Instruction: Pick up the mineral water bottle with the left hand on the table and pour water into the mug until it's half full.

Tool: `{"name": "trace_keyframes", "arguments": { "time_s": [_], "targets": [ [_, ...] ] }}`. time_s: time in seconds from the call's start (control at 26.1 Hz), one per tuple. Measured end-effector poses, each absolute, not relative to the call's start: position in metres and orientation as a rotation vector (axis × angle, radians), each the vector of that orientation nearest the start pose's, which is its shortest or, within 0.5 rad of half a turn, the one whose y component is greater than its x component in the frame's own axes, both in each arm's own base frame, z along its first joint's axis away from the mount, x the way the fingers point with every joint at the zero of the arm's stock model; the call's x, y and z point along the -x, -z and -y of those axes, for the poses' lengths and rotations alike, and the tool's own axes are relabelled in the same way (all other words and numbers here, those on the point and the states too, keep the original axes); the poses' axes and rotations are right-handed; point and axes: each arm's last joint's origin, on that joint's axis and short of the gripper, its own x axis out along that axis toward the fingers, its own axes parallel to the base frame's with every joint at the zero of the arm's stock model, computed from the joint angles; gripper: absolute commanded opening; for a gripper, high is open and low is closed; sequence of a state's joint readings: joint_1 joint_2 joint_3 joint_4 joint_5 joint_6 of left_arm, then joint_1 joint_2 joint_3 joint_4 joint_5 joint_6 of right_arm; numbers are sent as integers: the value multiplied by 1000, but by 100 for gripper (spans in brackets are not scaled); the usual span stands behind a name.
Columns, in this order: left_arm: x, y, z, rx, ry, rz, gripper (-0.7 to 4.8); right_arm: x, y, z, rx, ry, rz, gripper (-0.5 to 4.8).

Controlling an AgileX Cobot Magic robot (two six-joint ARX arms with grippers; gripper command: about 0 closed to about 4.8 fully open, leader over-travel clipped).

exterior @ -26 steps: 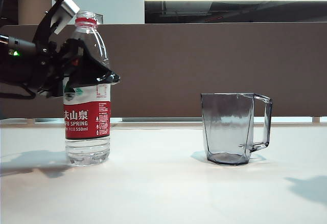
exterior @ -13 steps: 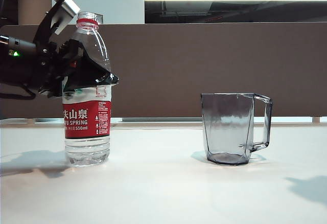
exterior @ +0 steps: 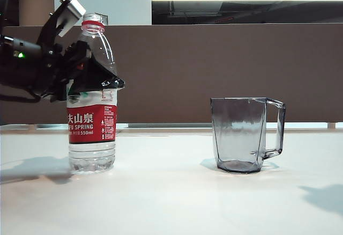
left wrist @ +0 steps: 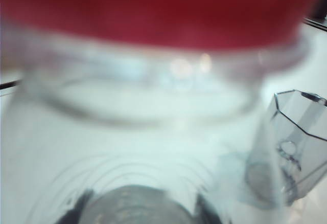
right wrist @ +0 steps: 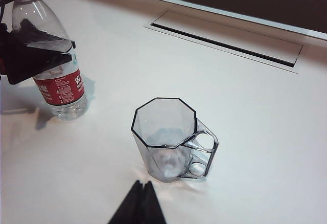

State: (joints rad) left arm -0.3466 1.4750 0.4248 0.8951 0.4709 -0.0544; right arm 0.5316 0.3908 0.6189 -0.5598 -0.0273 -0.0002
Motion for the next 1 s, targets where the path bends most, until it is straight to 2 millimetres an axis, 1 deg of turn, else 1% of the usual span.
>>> {"name": "trace_keyframes", "arguments": {
  "time_s": [0.15,0.38,0.69,0.73,0.84,1.0],
  "targets": [
    [-247,-175,113,56,789,-218,213,-79,-286,-48,84,-554,-325,-2],
    [-250,-189,148,-7,733,-296,213,-79,-286,-48,84,-554,-325,-2],
    [-260,-201,155,-165,672,-323,213,-79,-286,-48,84,-554,-326,-2],
    [-261,-204,156,-186,640,-322,213,-79,-286,-48,84,-554,-327,-2],
    [-262,-206,159,-224,583,-319,213,-79,-286,-47,86,-554,-332,-2],
    [-256,-203,171,-280,614,-312,213,-79,-286,-47,86,-554,-332,-2]
  ]
}}
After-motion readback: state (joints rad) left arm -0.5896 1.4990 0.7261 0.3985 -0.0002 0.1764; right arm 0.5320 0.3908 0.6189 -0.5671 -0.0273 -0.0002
